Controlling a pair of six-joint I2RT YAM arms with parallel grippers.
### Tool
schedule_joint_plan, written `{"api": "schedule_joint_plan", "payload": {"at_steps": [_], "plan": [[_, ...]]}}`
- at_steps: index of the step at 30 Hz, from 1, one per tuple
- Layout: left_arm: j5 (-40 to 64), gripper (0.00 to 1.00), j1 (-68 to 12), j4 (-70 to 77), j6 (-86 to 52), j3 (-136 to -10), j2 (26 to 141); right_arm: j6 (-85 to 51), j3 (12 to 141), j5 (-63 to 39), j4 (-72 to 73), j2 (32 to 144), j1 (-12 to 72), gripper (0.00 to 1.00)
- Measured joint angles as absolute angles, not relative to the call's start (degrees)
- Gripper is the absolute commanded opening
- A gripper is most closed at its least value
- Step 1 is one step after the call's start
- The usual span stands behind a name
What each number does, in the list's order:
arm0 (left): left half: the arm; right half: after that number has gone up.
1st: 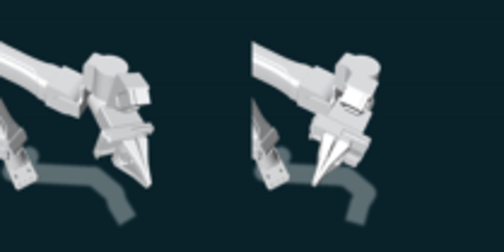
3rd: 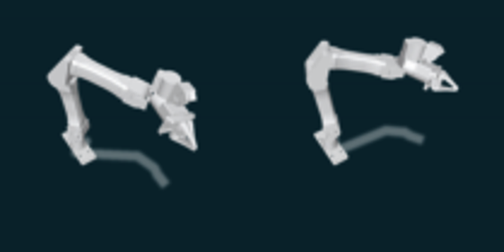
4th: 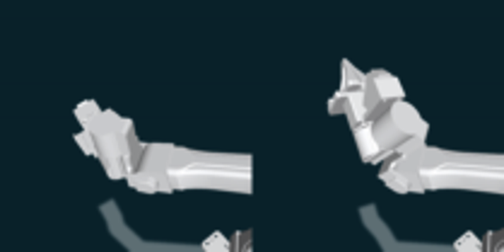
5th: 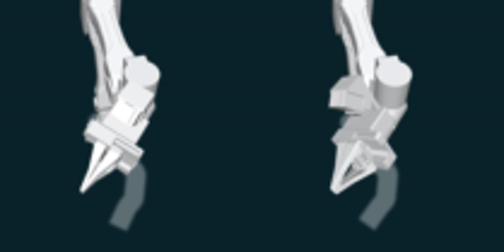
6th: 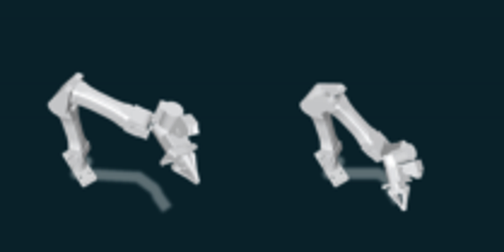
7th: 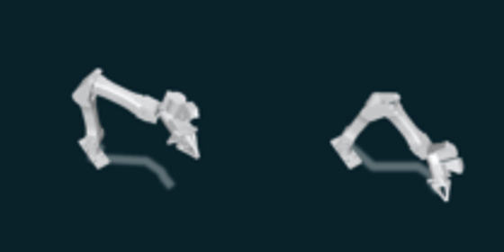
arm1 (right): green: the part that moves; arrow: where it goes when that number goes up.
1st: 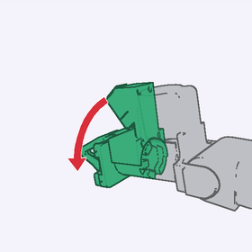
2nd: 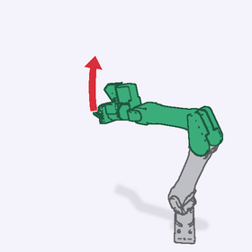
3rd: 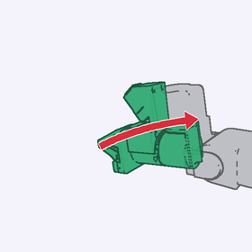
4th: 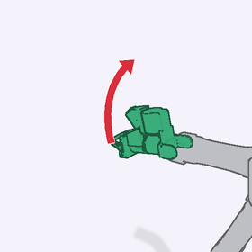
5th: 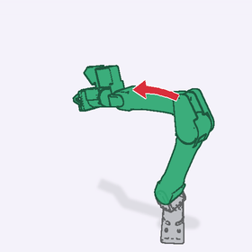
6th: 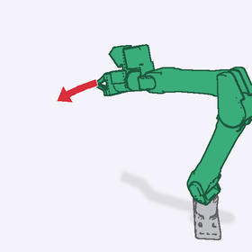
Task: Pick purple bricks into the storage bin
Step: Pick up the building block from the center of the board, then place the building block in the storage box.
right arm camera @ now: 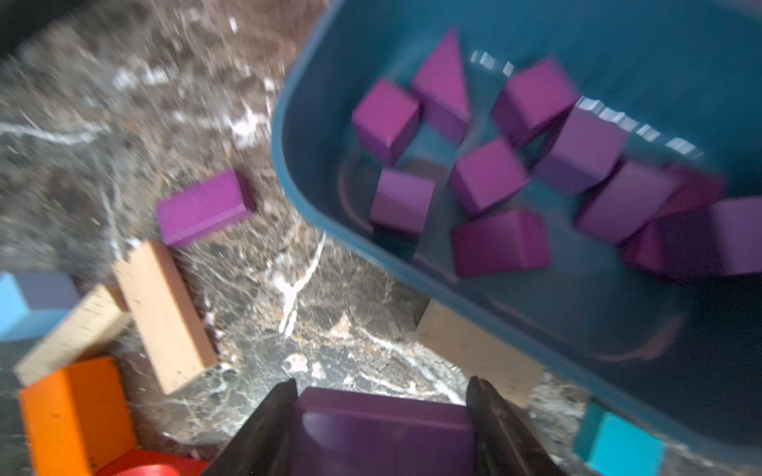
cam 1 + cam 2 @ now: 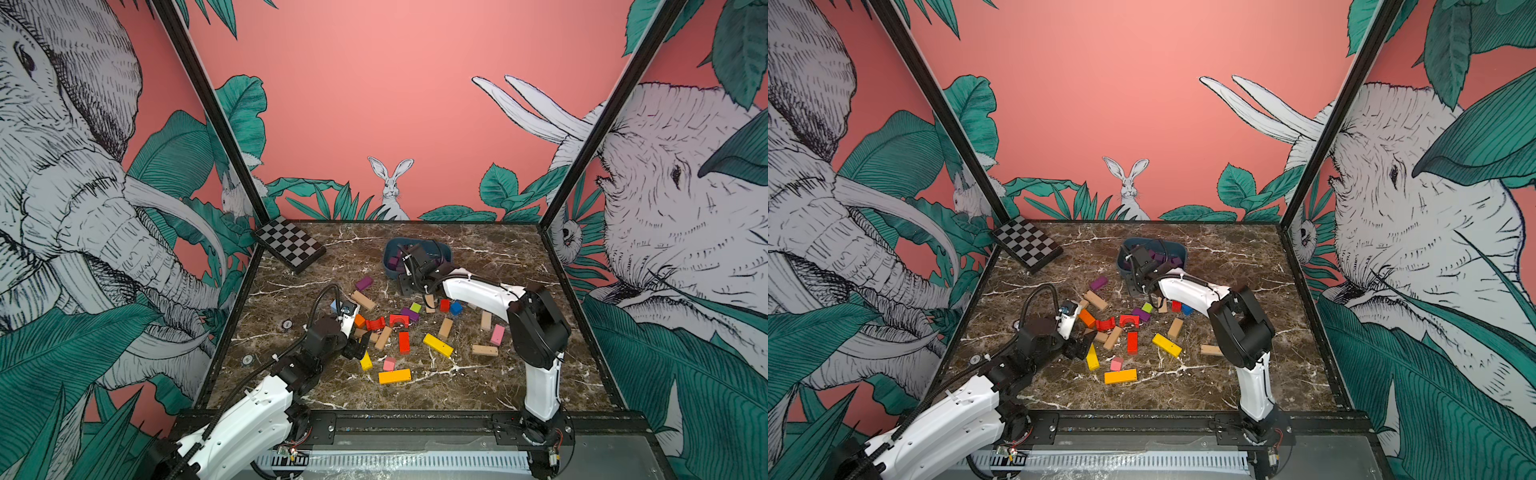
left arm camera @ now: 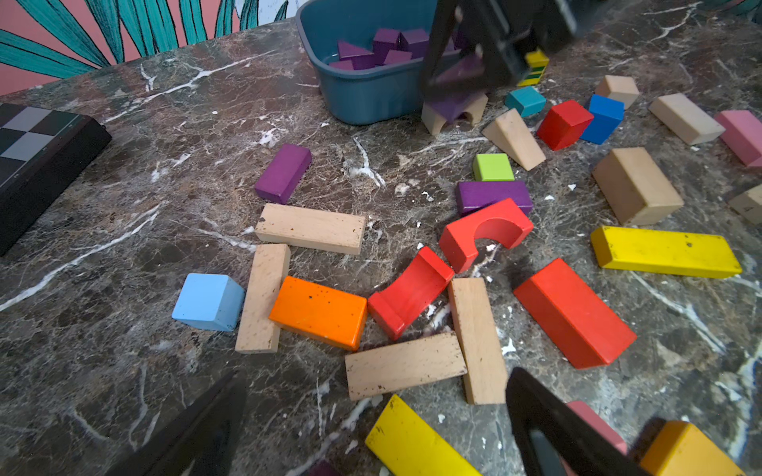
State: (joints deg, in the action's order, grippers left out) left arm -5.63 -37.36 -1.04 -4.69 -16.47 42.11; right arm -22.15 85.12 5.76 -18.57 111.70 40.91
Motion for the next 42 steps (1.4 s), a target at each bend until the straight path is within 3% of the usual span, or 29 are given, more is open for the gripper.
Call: {"api": "schedule_joint_plan", "payload": {"at_steps": [8,21,42], "plan": [[-5.7,0.99,-37.4,-1.0,-4.7,-16.3,41.7,-22.4,94.2,6.7,-17.2,113.3,36.1,0.31],[-6.5,0.99,-37.4,-0.9,-4.7,-16.2,41.1,-28.1,108.2,6.9,-17.6,133.2,35.2,0.34],[-6.8,0.99,-37.4,-0.9,-4.7,-15.8,39.5,-27.4,110.6,6.4,-18.8,133.2,35.6,0.74]]}}
